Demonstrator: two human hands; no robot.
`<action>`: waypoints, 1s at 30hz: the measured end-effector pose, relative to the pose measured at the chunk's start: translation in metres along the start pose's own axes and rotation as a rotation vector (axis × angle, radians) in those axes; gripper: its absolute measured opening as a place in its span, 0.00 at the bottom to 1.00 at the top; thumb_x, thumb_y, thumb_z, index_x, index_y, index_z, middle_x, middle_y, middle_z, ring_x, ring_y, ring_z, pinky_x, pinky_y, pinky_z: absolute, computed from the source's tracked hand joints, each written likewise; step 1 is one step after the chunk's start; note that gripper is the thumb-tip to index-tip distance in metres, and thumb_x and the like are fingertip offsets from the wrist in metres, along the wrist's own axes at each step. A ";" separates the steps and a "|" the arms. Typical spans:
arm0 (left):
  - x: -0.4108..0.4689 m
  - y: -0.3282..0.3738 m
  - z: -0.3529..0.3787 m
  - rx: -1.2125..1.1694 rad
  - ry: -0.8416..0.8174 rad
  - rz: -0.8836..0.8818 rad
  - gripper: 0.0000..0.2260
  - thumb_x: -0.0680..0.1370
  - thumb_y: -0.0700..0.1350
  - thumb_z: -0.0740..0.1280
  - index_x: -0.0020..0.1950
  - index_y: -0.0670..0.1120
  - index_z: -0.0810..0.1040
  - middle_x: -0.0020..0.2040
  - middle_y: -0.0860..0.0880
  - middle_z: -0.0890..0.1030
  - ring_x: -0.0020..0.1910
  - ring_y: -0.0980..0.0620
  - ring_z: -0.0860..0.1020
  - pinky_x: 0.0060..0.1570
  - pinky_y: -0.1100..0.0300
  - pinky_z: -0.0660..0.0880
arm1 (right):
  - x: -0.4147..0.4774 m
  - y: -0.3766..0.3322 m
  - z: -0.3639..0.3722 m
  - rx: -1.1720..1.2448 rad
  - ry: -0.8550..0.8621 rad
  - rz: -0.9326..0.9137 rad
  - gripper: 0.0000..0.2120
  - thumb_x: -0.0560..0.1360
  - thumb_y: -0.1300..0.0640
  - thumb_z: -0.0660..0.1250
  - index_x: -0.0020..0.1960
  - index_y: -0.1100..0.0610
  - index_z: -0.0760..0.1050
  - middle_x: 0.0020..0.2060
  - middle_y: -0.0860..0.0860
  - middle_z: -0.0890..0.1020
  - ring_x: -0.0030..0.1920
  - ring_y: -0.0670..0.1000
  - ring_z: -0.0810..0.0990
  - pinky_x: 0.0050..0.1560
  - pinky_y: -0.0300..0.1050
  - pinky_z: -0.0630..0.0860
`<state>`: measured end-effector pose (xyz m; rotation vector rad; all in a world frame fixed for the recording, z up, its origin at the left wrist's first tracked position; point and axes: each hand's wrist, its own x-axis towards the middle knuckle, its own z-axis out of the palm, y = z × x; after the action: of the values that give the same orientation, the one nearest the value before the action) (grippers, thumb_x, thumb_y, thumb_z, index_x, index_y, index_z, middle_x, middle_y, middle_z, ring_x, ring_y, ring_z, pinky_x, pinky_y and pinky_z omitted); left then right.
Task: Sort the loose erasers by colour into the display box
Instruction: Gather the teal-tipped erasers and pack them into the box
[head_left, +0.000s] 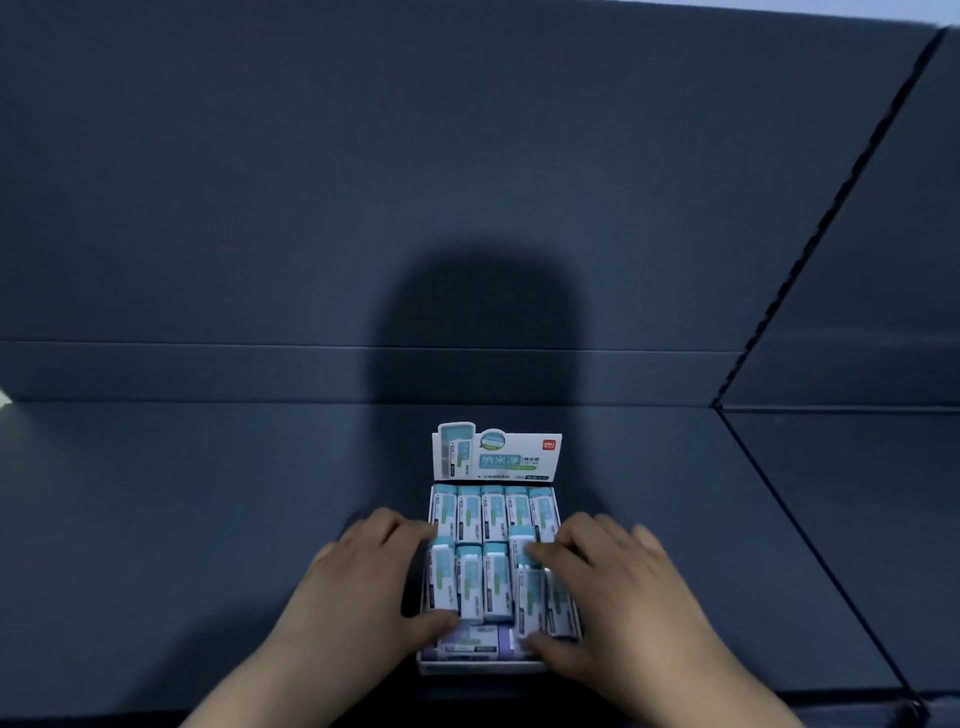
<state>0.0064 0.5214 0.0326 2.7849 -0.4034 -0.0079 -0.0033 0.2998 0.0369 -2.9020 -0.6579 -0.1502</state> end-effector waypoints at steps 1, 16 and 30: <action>0.000 0.000 0.000 -0.001 0.003 0.000 0.32 0.69 0.66 0.65 0.70 0.60 0.60 0.62 0.61 0.64 0.63 0.61 0.66 0.63 0.64 0.61 | 0.002 0.000 -0.002 -0.008 0.015 -0.015 0.27 0.55 0.36 0.65 0.51 0.48 0.77 0.39 0.44 0.74 0.39 0.48 0.76 0.37 0.41 0.65; 0.001 0.001 0.002 0.001 0.008 -0.004 0.32 0.70 0.67 0.64 0.71 0.59 0.59 0.63 0.61 0.64 0.64 0.61 0.65 0.63 0.64 0.62 | 0.010 0.010 0.000 0.205 -0.125 0.134 0.38 0.64 0.33 0.68 0.70 0.41 0.61 0.53 0.39 0.66 0.55 0.42 0.64 0.57 0.36 0.59; -0.001 0.005 0.006 0.023 0.008 0.011 0.35 0.70 0.68 0.63 0.71 0.58 0.56 0.64 0.61 0.63 0.64 0.61 0.64 0.63 0.65 0.61 | -0.005 0.019 -0.004 0.178 -0.096 0.135 0.31 0.64 0.37 0.70 0.64 0.39 0.65 0.53 0.41 0.67 0.59 0.43 0.68 0.59 0.39 0.63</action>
<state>0.0039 0.5157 0.0287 2.8043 -0.4199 0.0102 0.0005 0.2801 0.0374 -2.7822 -0.4609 0.0613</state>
